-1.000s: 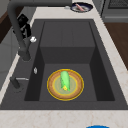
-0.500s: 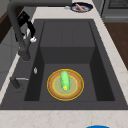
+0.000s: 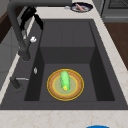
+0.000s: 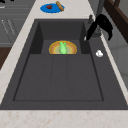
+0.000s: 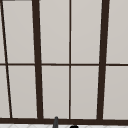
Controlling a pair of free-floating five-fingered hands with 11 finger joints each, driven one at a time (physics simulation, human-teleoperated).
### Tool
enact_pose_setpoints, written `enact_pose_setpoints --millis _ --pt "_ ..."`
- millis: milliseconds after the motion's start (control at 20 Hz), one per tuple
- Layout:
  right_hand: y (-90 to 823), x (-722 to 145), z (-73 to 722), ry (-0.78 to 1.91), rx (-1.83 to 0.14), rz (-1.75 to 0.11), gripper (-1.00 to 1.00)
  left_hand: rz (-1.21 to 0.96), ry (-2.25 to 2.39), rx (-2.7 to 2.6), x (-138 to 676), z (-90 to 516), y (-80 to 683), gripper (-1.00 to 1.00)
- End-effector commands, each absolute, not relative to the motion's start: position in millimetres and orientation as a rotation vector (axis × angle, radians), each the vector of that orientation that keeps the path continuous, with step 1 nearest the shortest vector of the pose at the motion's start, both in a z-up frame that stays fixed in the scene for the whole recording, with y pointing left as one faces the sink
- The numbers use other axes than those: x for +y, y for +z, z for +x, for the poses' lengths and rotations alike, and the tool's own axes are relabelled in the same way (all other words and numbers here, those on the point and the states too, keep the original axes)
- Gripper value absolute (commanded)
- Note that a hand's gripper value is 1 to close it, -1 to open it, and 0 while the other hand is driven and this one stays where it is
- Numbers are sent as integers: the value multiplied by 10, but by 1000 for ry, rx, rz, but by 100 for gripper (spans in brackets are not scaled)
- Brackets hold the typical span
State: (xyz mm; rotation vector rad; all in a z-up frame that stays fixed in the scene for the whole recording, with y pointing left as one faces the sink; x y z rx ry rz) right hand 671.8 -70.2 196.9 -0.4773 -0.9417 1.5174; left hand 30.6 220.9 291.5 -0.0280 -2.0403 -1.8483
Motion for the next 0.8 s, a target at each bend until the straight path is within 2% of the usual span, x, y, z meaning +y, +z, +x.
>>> enact_pose_setpoints --millis 0,750 --pt "1927 -701 6468 1502 -936 -484 -100 -28 -1848 -2040 2209 306 2915 0" --pt "1511 -212 5302 1529 -909 -559 -100 -28 -1848 -2040 2209 306 2915 0"
